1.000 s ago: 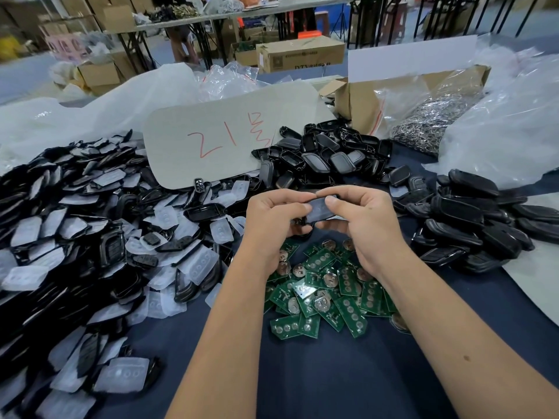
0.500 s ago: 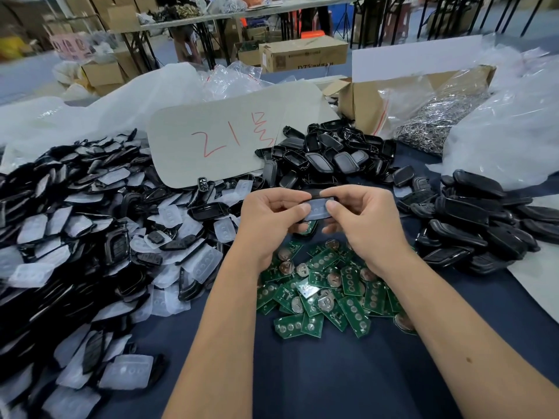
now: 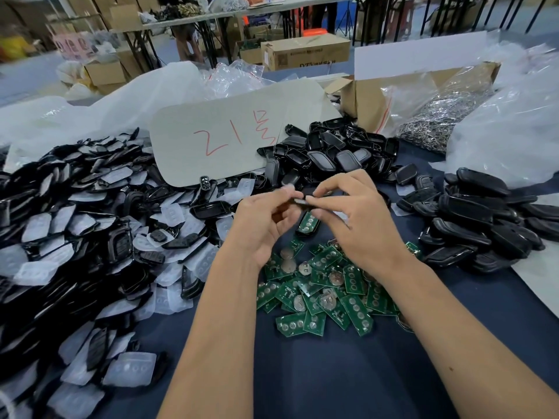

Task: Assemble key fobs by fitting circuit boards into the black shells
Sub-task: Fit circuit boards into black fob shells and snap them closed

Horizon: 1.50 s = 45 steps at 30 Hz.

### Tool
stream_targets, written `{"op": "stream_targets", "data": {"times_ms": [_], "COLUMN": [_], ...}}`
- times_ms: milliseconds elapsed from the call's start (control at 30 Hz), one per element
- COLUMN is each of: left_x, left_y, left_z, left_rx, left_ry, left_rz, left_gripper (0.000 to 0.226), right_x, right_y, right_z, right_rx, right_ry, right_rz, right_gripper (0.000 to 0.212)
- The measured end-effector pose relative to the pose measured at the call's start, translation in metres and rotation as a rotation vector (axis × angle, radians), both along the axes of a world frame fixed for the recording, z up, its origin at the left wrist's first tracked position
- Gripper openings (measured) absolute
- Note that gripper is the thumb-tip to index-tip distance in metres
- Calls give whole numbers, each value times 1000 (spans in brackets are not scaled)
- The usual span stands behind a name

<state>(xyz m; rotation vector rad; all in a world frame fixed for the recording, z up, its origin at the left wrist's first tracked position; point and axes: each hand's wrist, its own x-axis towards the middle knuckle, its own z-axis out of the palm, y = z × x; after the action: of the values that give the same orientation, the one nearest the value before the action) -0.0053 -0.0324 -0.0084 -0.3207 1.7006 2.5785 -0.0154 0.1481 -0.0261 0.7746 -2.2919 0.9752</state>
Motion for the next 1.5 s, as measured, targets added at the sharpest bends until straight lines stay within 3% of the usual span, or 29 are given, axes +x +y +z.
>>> {"op": "stream_targets", "data": {"times_ms": [67, 200, 267, 333, 667, 867, 1133, 1300, 1367, 1500], "left_x": [-1, 1, 2, 2, 4, 3, 5, 4, 2, -3], "left_y": [7, 26, 30, 29, 36, 37, 38, 33, 34, 37], "left_z": [2, 0, -2, -2, -8, -9, -1, 2, -2, -10], "left_rx": [73, -28, -40, -68, -114, -106, -44, -159, -279, -622], "left_ry": [40, 176, 188, 160, 104, 100, 83, 158, 195, 293], "left_rz": [4, 27, 38, 55, 61, 22, -67, -42, 68, 225], "left_gripper": [29, 15, 14, 10, 11, 8, 14, 18, 18, 13], "right_x": [1, 5, 5, 4, -1, -1, -1, 0, 0, 8], "right_y": [-2, -8, -4, 1, 8, 8, 9, 9, 7, -2], "right_z": [1, 7, 11, 13, 9, 7, 6, 9, 11, 9], "right_rx": [-174, -763, -900, -911, -1084, -1155, -1286, -1207, -986, -414], "right_ry": [-142, -640, -835, -975, -1047, -973, -1012, -940, -804, -524], "right_rz": [-23, 78, 153, 216, 222, 199, 320, 309, 155, -79], "right_gripper": [11, 13, 12, 16, 30, 24, 38, 35, 35, 56]}}
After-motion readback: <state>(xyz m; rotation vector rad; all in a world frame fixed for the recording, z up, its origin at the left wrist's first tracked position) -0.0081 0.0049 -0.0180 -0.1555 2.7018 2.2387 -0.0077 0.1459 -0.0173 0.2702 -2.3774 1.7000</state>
